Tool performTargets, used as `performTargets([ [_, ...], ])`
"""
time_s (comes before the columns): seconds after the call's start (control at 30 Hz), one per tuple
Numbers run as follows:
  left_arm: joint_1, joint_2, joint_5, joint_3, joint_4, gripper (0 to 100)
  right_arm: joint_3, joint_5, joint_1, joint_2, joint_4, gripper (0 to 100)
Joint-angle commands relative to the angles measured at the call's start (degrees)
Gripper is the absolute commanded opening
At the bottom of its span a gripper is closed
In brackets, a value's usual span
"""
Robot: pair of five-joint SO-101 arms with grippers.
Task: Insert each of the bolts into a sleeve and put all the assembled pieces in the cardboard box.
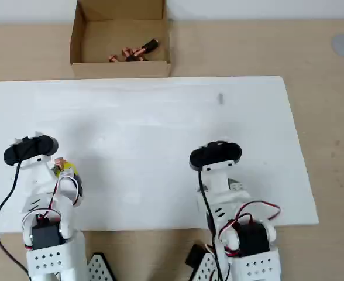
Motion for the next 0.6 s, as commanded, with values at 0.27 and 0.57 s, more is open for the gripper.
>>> performTargets([
  [0.27,-0.5,-0.4,0.2,-0.2,-1.2,1,3.6,0.4,1.0,-6.5,-2.1,24.6],
  [0.57,-0.5,-0.4,0.1,-0.2,-1.2,1,3.6,0.4,1.0,-6.5,-2.1,24.6],
])
